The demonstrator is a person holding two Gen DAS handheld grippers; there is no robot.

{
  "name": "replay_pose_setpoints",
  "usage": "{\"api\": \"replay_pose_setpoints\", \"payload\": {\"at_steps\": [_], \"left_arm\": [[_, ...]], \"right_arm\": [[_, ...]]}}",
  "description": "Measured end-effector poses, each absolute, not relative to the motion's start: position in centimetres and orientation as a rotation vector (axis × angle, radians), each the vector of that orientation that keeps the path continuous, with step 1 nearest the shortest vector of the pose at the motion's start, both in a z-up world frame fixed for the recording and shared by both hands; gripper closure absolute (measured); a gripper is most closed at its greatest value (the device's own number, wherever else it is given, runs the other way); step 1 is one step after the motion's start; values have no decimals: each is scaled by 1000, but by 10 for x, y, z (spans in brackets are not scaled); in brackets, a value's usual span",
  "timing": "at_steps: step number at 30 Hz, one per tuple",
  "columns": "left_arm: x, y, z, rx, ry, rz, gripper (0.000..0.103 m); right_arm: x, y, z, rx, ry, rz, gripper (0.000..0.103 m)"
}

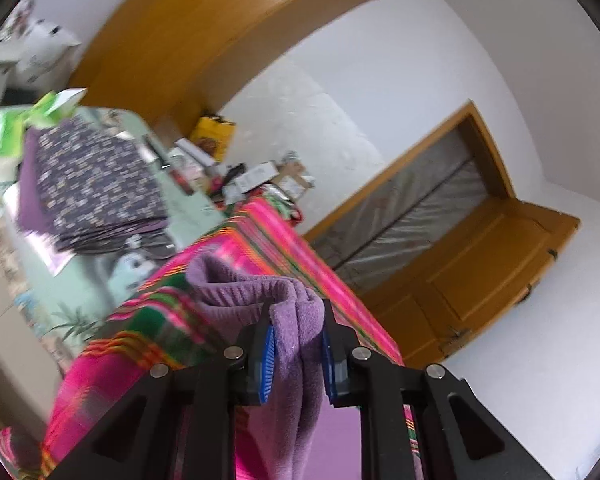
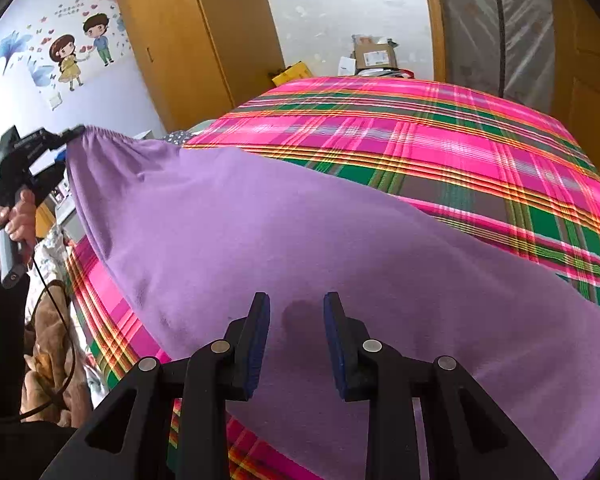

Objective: Fold clothes
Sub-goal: 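Lift the gripped sweatshirt edge up with the left gripper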

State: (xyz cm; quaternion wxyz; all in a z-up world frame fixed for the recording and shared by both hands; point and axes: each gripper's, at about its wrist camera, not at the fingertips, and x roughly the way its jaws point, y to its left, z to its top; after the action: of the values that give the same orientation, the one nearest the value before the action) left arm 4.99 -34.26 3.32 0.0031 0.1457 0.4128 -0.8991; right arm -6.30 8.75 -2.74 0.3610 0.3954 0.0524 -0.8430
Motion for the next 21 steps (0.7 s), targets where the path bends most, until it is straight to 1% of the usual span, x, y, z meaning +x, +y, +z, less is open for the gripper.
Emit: {"api": "replay_pose_setpoints", "payload": {"at_steps": [4,11,16,21], "left_arm": [[38,-316,55,458,1242,-2933,83],[19,-269,77,506,1170,-3098,83],[5,-232,83,591,1111,-3201,83],[-10,-190,76,741,1032,-3298,83]], "right_arm": [[-64,93,-28,1021,111,-2182,74],[-66,102,-27,1030,64,-2195,74],[-69,110,-28,1035,26,-2207,74],[-71,118,-28,1044,-15,-2223,74]]}}
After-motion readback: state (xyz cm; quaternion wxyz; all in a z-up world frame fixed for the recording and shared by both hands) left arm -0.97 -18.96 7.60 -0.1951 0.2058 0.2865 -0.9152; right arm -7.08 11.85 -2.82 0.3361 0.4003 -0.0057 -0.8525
